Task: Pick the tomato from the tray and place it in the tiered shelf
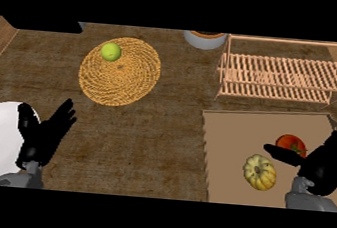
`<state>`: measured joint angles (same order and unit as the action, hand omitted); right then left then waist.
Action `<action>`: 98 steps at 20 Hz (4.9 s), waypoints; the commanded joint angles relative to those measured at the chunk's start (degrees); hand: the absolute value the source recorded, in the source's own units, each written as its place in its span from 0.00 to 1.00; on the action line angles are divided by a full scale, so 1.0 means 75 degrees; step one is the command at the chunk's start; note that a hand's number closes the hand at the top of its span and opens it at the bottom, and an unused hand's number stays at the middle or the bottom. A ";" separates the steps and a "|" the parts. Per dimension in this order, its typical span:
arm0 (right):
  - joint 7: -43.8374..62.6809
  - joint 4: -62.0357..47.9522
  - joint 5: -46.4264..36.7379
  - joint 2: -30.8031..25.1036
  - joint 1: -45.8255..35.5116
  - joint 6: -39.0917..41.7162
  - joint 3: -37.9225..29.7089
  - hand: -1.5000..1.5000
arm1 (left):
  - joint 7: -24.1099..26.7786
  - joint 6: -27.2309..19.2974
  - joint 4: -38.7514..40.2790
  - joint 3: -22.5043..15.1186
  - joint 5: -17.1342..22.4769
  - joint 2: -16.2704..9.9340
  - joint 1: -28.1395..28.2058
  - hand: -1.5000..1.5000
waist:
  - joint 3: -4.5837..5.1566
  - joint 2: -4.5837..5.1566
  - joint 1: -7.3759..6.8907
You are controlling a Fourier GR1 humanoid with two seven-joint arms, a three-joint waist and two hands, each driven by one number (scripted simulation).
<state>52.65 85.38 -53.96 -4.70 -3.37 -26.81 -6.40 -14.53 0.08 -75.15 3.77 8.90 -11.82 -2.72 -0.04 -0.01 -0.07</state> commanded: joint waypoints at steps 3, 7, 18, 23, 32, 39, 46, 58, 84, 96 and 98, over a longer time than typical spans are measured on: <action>-0.0387 -0.0254 0.0320 -0.0176 -0.0253 0.0025 -0.0220 0.00 | -0.0048 0.0132 -0.0203 0.0040 -0.0172 0.0189 0.0197 0.50 | 0.0005 -0.0002 0.0004; -0.0819 -0.1228 0.0394 -0.0591 -0.0282 0.1626 0.0606 1.00 | 0.0068 -0.0035 -0.0139 -0.0196 -0.0278 0.0354 0.0324 0.50 | 0.0009 0.0035 -0.0117; -0.1781 -0.0558 -0.0053 0.0177 -0.0236 -0.0373 0.0875 1.00 | -0.0611 -0.0042 -0.0808 0.0053 -0.0294 0.0213 0.0143 0.50 | 0.0005 -0.0013 0.0013; -0.3271 -0.0713 0.0494 -0.0028 -0.0782 0.2208 0.2815 1.00 | -0.0477 0.0204 -0.0435 0.0056 -0.0220 0.0116 -0.0033 0.50 | 0.0005 -0.0009 -0.0263; -0.3634 0.3560 0.1576 -0.0908 -0.0415 0.4712 0.3713 1.00 | -0.0264 0.0116 -0.0428 0.0299 -0.0123 0.0142 0.0349 0.50 | 0.0016 -0.0093 0.0152; -0.1233 0.6320 0.2204 -0.1216 -0.1482 0.6229 0.2129 1.00 | -0.0047 -0.0111 0.0007 0.0249 -0.0369 0.0310 -0.0045 0.50 | 0.0018 -0.0031 0.0133; 0.1000 0.6492 0.4196 -0.1810 -0.4011 0.7813 -0.0021 1.00 | -0.0286 0.0057 -0.0478 0.0069 -0.0386 0.0285 0.0262 0.50 | 0.0020 -0.0036 0.0026; -0.0148 0.2502 0.4540 -0.3317 -0.6414 0.7261 -0.1305 1.00 | -0.0391 0.0206 -0.0512 0.0075 -0.0392 0.0254 0.0082 0.50 | 0.0009 0.0000 -0.0062; -0.4850 -0.3431 0.2856 -0.3959 -0.7683 0.5681 -0.0587 1.00 | -0.0569 0.0205 -0.0595 0.0233 -0.0380 0.0378 0.0078 0.50 | 0.0006 0.0004 -0.0076; -0.6487 -0.5448 0.2624 -0.3941 -0.8293 0.5006 -0.0728 1.00 | -0.0367 -0.0200 -0.0044 0.0093 -0.0756 0.0744 -0.0370 0.50 | 0.0007 0.0024 -0.0052; -0.6378 -0.5537 0.2293 -0.4026 -0.8510 0.5159 -0.0414 1.00 | -0.0280 0.0397 -0.0177 0.0479 -0.0345 0.0223 -0.0037 0.50 | 0.0008 0.0022 -0.0099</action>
<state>5.28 45.07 -34.78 -35.07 -66.62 12.16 -11.16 -16.37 1.39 -77.16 5.37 4.95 -8.05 -2.88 0.00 0.18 -0.83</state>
